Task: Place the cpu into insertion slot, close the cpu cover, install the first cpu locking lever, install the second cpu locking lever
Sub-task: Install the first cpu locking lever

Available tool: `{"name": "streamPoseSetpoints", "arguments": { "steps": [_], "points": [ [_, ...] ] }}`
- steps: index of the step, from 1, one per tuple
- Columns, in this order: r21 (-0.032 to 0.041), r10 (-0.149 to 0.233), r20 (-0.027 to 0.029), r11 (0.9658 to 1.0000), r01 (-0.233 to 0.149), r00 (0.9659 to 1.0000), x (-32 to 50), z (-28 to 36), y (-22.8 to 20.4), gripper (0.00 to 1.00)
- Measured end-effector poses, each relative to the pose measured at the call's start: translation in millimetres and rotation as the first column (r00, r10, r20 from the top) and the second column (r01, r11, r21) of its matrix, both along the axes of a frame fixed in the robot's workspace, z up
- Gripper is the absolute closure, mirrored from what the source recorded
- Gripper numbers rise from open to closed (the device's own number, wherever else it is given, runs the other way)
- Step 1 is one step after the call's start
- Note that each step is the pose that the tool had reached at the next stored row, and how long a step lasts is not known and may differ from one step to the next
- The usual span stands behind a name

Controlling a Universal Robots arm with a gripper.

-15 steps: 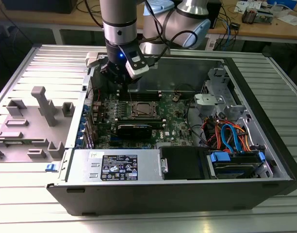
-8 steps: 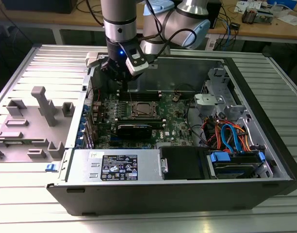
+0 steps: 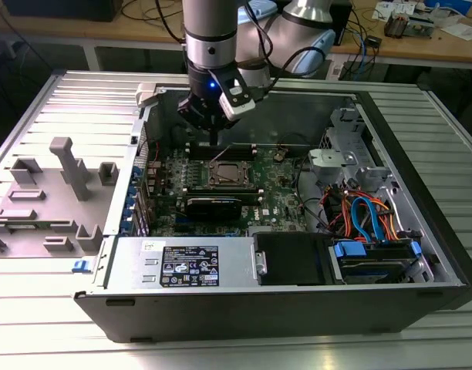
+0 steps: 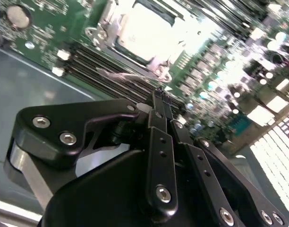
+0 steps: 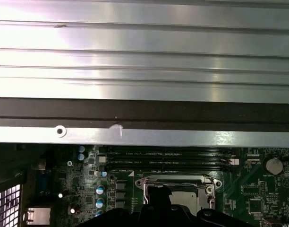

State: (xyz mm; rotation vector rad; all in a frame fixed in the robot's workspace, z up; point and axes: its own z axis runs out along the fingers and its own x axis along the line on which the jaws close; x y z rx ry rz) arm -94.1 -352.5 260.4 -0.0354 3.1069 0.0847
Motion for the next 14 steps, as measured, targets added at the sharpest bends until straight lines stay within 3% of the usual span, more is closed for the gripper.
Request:
{"name": "streamPoseSetpoints", "arguments": {
  "steps": [2, 14],
  "points": [
    [0.0001, 0.0, 0.0001, 1.0, 0.0, 1.0, 3.4, -1.5, 0.0, 0.89],
    [0.0, 0.0, -0.0001, 1.0, 0.0, 1.0, 4.9, -2.9, 0.0, 0.89]
  ]
}}
